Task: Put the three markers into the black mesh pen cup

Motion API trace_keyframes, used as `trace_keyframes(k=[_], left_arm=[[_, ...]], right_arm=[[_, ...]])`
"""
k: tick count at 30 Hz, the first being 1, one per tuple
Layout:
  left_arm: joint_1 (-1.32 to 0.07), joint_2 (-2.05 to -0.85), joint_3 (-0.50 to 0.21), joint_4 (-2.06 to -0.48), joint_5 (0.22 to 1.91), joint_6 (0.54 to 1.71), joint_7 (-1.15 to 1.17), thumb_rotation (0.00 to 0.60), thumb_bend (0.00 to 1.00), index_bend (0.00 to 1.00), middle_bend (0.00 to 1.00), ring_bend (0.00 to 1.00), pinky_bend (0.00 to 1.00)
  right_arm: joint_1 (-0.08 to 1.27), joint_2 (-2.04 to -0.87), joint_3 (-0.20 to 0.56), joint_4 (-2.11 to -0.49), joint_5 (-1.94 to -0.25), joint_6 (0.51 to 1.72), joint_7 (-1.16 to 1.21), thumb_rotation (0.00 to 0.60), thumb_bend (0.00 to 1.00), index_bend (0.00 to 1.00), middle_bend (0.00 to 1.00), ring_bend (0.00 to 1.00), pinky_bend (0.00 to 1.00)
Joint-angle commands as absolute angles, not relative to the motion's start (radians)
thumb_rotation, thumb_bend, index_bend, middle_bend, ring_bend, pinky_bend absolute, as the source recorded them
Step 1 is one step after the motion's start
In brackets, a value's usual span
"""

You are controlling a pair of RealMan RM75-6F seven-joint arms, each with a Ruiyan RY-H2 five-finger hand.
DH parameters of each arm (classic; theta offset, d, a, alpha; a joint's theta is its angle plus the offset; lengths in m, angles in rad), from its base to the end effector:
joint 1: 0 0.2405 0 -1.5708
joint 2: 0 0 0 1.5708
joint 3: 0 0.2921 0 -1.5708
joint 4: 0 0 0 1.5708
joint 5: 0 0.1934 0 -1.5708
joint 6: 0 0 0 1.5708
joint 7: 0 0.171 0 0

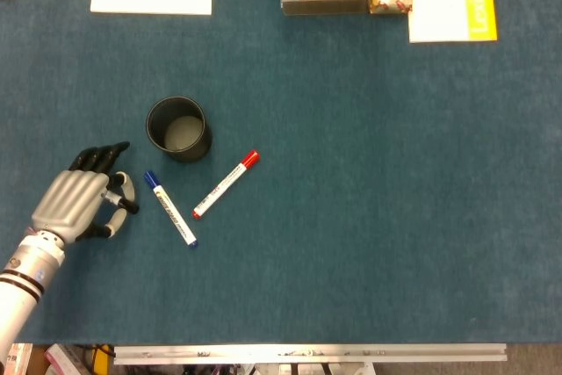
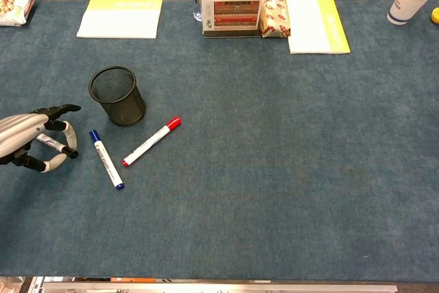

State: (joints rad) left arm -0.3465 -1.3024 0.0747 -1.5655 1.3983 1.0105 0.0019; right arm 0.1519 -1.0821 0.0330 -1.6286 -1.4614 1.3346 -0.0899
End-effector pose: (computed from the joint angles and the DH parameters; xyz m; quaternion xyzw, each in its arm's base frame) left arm -0.3210 0.2447 0.0415 -0.7098 -0.5115 -0.2772 0.3971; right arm -0.3389 -0.2268 0.1781 0.6472 -0.3887 0.3206 0.5720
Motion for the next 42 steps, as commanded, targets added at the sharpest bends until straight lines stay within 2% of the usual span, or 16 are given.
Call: trace_keyframes(k=[1, 20, 31, 42], left_arm=[[-0.344, -1.287, 0.065, -1.597, 1.393, 1.029, 0.02, 0.6, 0.44, 0.52, 0.0, 0.0, 0.0], [-0.351, -1.248, -0.016, -1.728, 1.355, 1.138, 0.166, 0.6, 0.44, 0.54, 0.0, 0.0, 0.0], [-0.378, -1.229, -0.087, -1.798, 1.264, 1.169, 0.283, 0.6, 0.44, 0.54, 0.0, 0.0, 0.0], [-0.375, -1.239, -0.143, -1.893, 1.183, 1.257, 0.361, 0.6, 0.44, 0.56, 0.0, 0.0, 0.0]], right_arm=[[0.152, -1.082, 0.033, -1.628, -1.461, 1.334, -0.089, 0.6, 0.0, 0.08, 0.18, 0.11, 0.41], [0.154, -1.081, 0.033, -1.625, -1.462, 1.331, -0.084, 0.6, 0.0, 0.08, 0.18, 0.11, 0.41], [0.156, -1.082, 0.032, -1.624, -1.457, 1.323, -0.086, 0.6, 0.0, 0.08, 0.18, 0.11, 0.41], [0.158, -1.087, 0.03, -1.62, -1.453, 1.315, -0.09, 0.6, 0.0, 0.08, 0.18, 0.11, 0.41]])
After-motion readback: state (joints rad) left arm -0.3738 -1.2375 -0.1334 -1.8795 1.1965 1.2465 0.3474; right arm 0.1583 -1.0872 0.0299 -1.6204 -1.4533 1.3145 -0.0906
